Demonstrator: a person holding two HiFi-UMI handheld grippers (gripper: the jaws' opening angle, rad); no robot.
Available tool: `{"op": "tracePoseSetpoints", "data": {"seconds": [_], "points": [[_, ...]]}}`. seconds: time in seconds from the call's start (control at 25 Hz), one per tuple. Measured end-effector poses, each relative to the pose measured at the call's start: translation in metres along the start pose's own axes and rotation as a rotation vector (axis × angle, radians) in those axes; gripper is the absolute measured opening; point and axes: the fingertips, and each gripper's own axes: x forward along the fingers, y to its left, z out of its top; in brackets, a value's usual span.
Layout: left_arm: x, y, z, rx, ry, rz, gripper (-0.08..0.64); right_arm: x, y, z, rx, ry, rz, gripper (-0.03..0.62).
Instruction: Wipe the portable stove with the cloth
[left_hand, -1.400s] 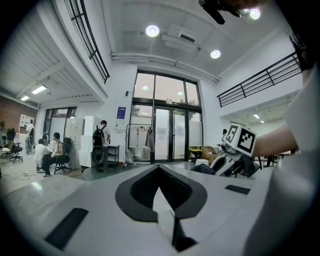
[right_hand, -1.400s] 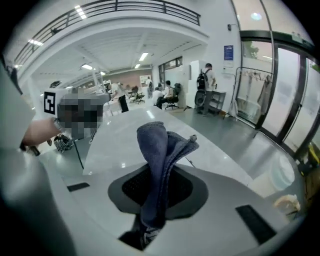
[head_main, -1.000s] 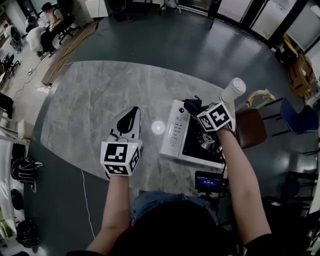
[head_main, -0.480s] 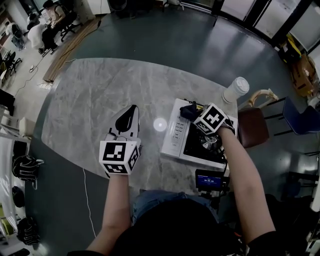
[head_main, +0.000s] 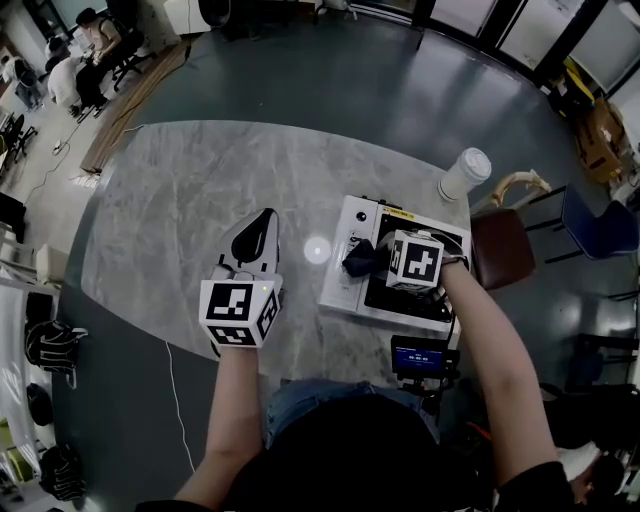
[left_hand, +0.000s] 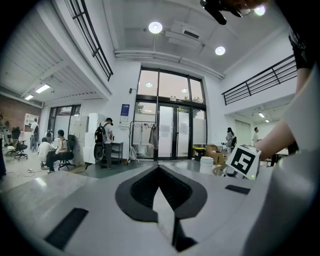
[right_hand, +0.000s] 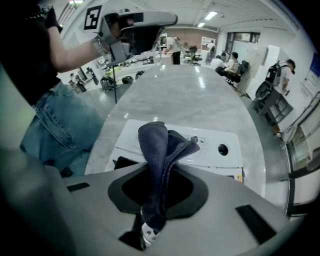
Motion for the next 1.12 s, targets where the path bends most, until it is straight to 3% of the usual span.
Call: {"op": "tracePoseSetpoints", "data": {"seconds": [0.28,0.4,0.52,0.84,0.96,1.12], "points": [[-0.003,-0.006,0.002,0.0,-0.009,-0.016,0.011,0.003,0.047,0.003,-0.177,0.032,0.137,0.074],[-0.004,-0.009,0.003,0.002,-0.011,-0.023,0.011,0.003,0.05,0.003,-0.212,0.051,0.117,0.074],[-0.006,-0.008,0.005,0.005,-0.014,-0.03,0.011,-0.004,0.045,0.005,-0.151,0.032,0.045,0.074],[-0.002,-0.007,0.005,0.001,-0.012,-0.057,0.011,-0.075,0.022,0.035,0.353,-0.338,-0.211,0.074],[0.001,-0.014,0.004,0.002,-0.008,-0.088,0.011,-0.096,0.018,0.031,0.63,-0.489,-0.302,0.074],[0.008,-0.028,0.0,0.006,0.005,-0.141,0.011,-0.111,0.02,0.015,1.019,-0.692,-0.362,0.074]]}}
